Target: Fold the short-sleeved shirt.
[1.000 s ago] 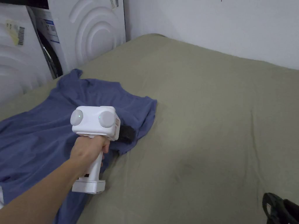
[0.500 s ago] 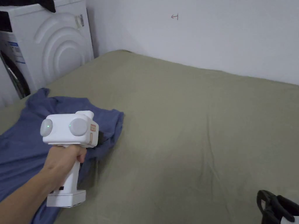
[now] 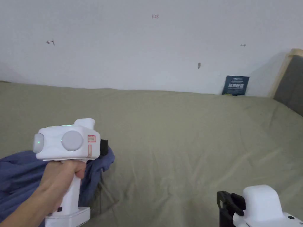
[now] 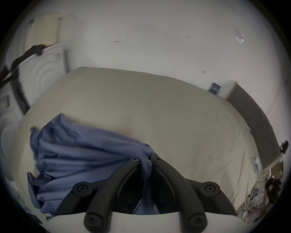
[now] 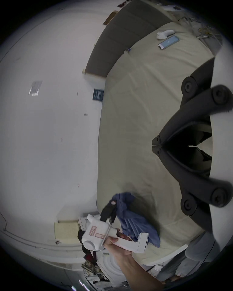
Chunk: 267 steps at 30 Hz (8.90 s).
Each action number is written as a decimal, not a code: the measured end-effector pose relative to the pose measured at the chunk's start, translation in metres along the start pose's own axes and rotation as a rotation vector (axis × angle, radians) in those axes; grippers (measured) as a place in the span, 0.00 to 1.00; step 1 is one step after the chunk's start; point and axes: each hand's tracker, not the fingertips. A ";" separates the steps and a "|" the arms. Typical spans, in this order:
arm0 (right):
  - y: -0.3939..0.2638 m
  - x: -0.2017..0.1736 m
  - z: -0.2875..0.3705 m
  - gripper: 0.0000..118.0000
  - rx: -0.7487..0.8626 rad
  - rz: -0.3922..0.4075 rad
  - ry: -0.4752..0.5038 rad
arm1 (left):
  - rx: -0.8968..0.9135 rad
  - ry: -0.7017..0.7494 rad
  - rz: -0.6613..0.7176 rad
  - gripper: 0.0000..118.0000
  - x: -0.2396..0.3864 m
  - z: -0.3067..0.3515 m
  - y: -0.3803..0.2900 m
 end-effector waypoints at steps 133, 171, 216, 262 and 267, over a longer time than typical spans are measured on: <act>0.068 0.114 -0.205 0.13 -0.394 -0.115 0.109 | -0.115 0.296 -0.013 0.01 -0.103 0.033 -0.082; 0.288 0.092 0.036 0.13 0.112 -0.067 0.033 | 0.408 0.394 -0.054 0.01 -0.049 0.318 0.101; 0.242 0.092 -0.178 0.13 -0.010 -0.089 -0.047 | 0.206 0.393 -0.031 0.01 -0.094 0.090 0.111; -0.096 0.083 0.021 1.00 -0.169 -0.169 -0.073 | -0.036 0.305 0.067 0.98 -0.098 0.203 -0.256; -0.088 0.054 0.049 0.05 -0.092 -0.147 -0.052 | 0.042 0.271 0.011 0.00 -0.092 0.230 -0.254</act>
